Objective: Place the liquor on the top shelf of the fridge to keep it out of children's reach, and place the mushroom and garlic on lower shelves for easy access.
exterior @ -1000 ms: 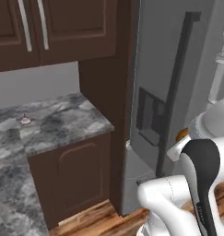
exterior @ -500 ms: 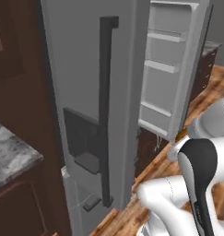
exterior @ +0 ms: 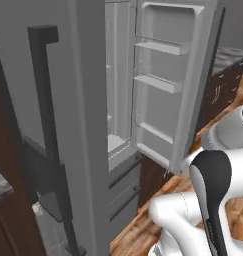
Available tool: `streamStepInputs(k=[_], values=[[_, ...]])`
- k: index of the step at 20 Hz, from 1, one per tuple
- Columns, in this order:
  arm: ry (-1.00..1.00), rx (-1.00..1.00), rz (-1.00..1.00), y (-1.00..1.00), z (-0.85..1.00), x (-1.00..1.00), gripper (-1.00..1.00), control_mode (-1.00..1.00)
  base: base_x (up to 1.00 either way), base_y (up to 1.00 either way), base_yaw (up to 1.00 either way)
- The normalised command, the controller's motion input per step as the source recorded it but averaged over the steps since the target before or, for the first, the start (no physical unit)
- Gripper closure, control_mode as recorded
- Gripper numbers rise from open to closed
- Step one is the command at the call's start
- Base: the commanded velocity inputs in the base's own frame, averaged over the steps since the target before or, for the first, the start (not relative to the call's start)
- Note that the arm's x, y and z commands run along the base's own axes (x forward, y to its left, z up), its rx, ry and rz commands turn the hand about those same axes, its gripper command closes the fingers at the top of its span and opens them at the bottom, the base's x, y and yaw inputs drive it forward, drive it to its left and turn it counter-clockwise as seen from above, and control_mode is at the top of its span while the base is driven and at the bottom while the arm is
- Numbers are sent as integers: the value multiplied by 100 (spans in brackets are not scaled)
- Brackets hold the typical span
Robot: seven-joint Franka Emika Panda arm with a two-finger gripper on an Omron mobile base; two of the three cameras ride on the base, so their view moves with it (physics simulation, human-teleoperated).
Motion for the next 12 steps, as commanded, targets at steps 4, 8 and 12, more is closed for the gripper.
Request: streamStepInputs(k=[4,8,12], values=[[0,0,0,0,0,0,100,100,37,-59,63],[0,0,0,0,0,0,100,100,45,-34,58],[0,0,0,0,0,0,100,100,64,0,42]])
